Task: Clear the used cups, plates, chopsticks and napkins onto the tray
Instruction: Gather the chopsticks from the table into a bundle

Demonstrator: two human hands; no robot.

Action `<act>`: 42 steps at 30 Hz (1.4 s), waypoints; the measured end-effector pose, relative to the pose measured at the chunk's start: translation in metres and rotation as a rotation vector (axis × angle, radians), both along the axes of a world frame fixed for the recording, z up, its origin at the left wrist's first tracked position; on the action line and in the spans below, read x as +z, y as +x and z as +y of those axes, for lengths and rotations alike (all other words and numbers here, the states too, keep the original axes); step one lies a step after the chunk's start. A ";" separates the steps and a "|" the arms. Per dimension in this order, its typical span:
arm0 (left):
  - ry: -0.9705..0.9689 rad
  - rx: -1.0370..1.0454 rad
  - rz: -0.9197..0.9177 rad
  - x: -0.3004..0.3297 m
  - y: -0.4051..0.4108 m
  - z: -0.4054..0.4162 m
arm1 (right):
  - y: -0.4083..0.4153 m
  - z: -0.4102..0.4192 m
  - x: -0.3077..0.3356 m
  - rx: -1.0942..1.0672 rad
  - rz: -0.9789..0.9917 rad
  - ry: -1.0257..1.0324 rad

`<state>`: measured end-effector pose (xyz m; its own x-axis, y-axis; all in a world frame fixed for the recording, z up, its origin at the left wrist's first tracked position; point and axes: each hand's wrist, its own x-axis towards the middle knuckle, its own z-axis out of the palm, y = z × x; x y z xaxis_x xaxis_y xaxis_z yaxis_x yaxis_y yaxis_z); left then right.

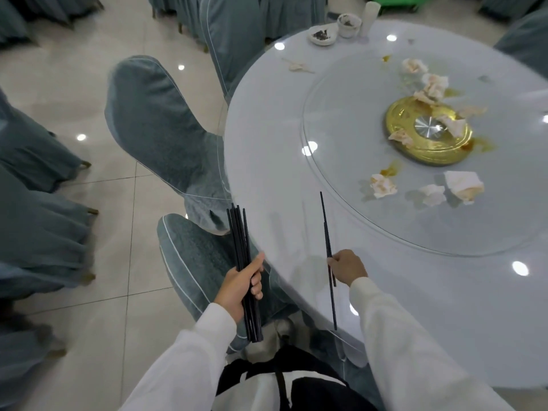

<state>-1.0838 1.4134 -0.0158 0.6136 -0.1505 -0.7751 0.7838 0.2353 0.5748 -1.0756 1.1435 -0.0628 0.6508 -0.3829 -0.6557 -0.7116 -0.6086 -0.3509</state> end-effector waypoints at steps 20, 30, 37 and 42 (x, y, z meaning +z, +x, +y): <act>-0.097 -0.280 -0.017 0.017 -0.008 -0.044 | -0.005 0.065 0.104 -0.249 -0.267 0.583; -0.024 -0.292 -0.108 0.010 -0.014 -0.057 | -0.010 0.060 0.087 -0.248 -0.336 0.622; 0.129 -0.140 -0.152 0.016 -0.014 -0.024 | -0.005 0.083 0.081 -0.240 -0.421 0.735; 0.118 0.027 -0.168 0.024 0.001 0.015 | 0.008 0.108 0.088 -0.226 -0.466 0.765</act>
<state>-1.0831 1.4282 0.0085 0.7382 -0.0462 -0.6731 0.6690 0.1786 0.7215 -1.0674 1.2517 0.0256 0.8749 -0.1033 -0.4732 -0.4714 0.0430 -0.8809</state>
